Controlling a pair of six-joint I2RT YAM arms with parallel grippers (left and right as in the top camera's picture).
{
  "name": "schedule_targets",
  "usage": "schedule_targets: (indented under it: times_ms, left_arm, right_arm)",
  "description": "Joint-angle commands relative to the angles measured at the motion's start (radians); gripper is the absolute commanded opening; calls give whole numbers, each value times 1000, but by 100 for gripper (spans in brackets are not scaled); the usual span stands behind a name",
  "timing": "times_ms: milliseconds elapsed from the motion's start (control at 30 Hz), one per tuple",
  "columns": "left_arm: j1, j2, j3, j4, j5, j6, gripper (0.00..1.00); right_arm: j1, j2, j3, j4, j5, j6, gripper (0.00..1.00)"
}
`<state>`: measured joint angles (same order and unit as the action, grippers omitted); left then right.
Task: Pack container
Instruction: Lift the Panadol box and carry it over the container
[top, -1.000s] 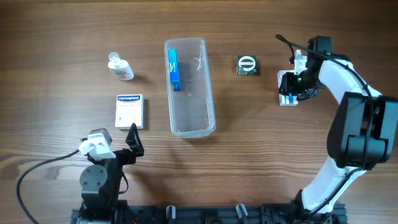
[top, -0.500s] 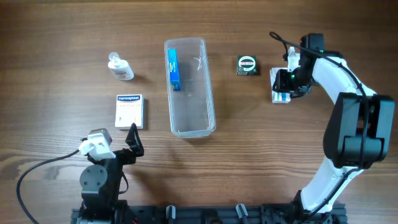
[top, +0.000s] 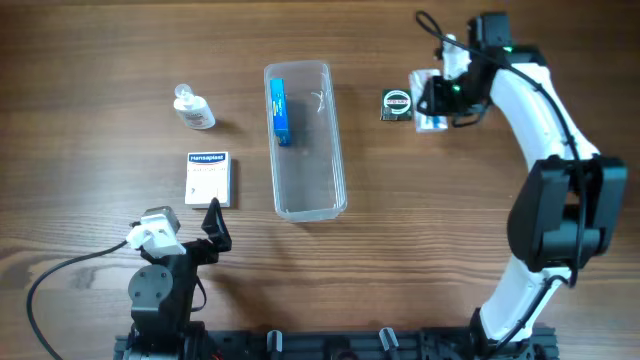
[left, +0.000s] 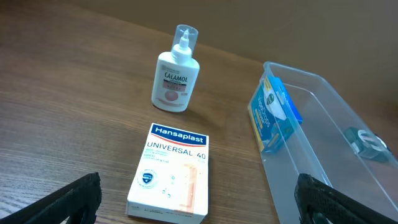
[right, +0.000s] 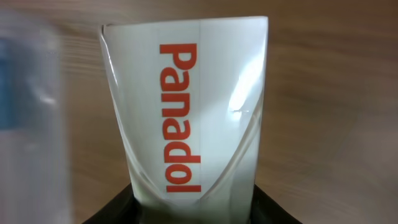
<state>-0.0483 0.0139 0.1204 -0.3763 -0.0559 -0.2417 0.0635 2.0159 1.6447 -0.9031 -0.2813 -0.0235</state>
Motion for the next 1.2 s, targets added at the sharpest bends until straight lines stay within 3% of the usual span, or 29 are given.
schedule_targets:
  times_ms: [0, 200, 600, 967, 1167]
  left_arm:
    - [-6, -6, -7, 4, -14, -1, 100]
    - [-6, -6, -7, 4, -13, -1, 100]
    - [-6, -6, -7, 4, -14, -1, 100]
    - [-6, -6, -7, 4, -14, -1, 100]
    - [-6, -6, -7, 4, -13, -1, 100]
  right_arm:
    - [82, -26, 67, -3, -73, 26, 44]
    - [180, -26, 124, -4, -118, 68, 44]
    - [385, -26, 177, 44, -94, 323, 44]
    - [494, -26, 177, 72, 68, 556, 42]
    - [522, -7, 177, 76, 170, 575, 41]
